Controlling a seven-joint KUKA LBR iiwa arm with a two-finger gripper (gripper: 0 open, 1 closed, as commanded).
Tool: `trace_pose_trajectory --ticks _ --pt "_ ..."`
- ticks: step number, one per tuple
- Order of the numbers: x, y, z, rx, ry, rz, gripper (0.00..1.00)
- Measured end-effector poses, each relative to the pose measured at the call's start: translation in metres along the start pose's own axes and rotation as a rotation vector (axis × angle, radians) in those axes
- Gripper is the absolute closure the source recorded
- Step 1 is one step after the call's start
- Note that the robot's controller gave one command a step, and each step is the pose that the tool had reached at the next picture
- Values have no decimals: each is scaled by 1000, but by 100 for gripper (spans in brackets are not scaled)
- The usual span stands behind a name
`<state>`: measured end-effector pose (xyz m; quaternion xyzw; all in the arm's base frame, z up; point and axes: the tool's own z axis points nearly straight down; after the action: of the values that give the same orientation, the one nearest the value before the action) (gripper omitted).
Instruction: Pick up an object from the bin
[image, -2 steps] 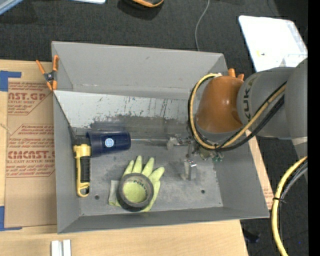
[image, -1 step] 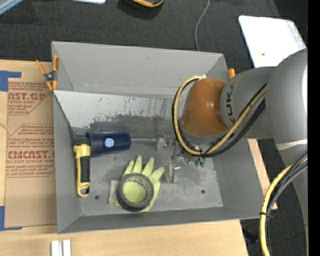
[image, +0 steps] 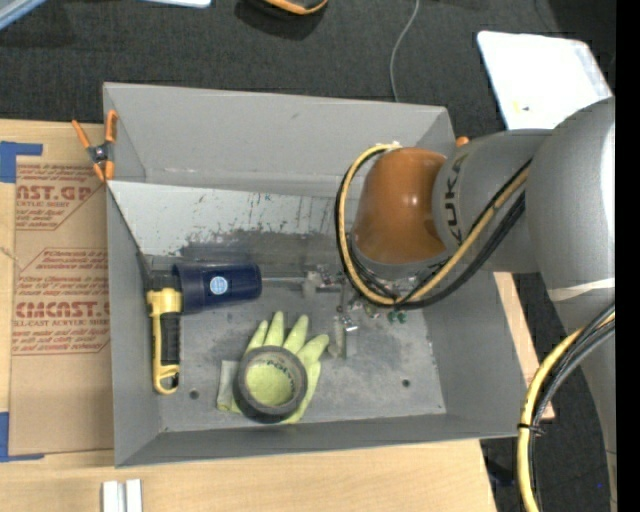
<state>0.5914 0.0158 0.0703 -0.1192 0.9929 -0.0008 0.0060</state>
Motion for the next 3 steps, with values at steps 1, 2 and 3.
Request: trace_pose_trajectory --ticks 1,2,3 --pt "12 63 0 -4 -1 -11 100" --pt "12 63 0 -3 -1 -10 100" --pt "12 63 0 -3 -1 -10 100"
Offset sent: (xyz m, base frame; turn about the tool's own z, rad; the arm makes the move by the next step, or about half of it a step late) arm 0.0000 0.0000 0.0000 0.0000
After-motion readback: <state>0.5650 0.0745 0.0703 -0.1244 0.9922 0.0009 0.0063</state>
